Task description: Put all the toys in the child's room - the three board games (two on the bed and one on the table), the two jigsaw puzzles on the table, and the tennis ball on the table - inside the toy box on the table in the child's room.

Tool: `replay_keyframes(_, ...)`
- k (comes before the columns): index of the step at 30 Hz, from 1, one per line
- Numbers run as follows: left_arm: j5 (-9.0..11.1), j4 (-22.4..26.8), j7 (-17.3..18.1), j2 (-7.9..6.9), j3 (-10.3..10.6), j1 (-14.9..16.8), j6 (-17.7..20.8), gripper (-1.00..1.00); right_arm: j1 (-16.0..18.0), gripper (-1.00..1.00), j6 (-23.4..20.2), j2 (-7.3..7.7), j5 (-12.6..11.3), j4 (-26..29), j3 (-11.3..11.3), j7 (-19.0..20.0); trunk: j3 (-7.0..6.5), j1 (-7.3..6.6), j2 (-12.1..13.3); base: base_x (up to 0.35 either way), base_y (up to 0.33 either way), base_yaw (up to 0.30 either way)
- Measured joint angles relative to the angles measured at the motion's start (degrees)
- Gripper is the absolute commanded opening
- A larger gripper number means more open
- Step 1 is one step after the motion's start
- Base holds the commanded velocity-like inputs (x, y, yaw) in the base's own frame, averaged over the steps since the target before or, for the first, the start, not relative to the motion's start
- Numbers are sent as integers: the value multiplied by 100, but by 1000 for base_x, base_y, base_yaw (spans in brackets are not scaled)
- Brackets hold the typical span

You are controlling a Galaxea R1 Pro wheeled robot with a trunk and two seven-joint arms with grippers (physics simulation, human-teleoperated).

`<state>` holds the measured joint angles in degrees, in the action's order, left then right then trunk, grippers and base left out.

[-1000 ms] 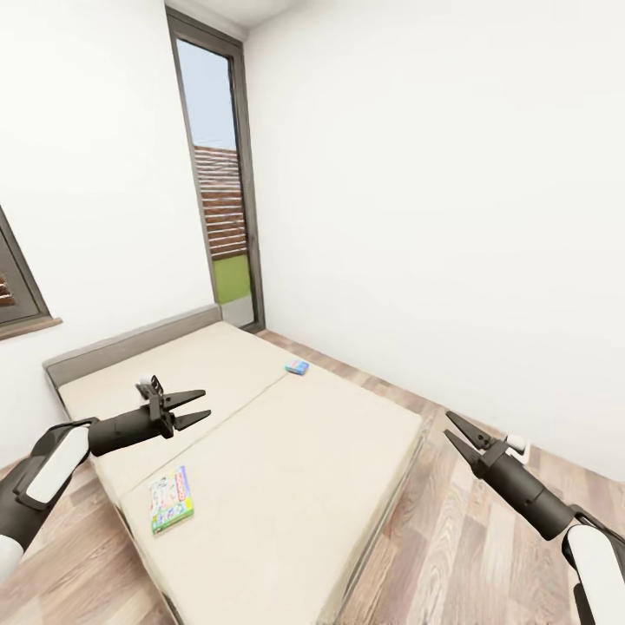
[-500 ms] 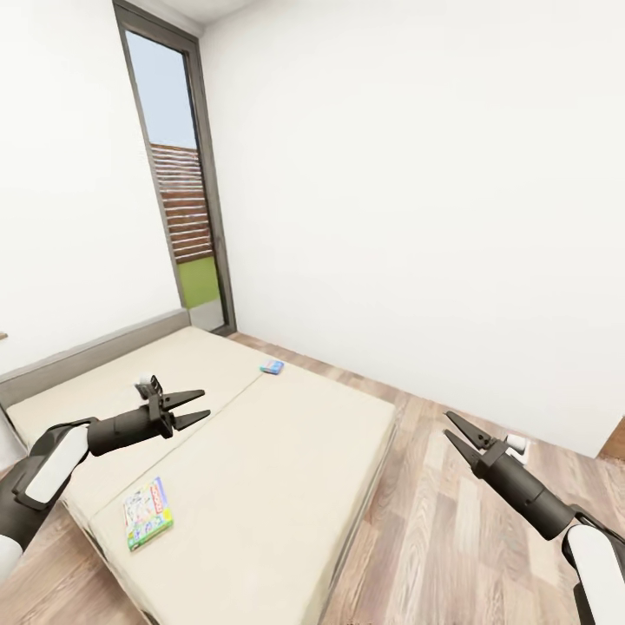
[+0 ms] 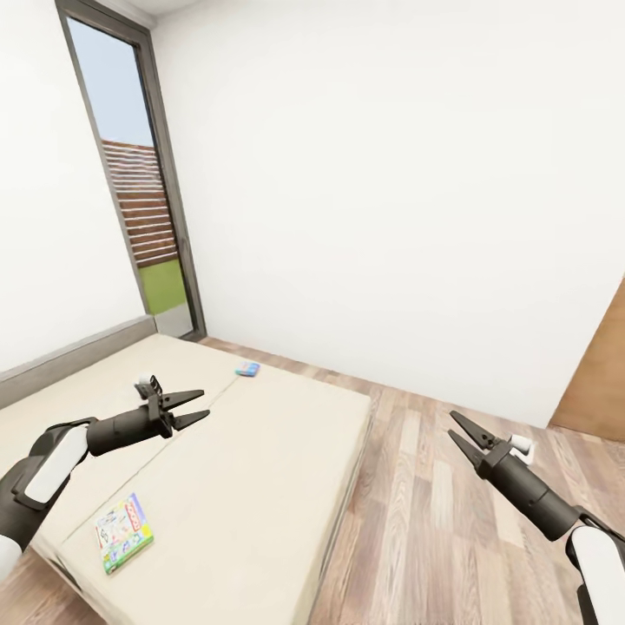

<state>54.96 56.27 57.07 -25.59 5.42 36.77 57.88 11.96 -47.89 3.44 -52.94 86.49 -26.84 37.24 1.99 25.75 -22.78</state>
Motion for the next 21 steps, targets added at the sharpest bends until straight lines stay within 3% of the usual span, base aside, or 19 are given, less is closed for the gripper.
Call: replay_keyframes(21, -1, 0, 0, -1, 0, 1, 2, 100, 0, 100, -1, 0, 0, -1, -7, 0, 0, 0, 0, -37, 153, -267)
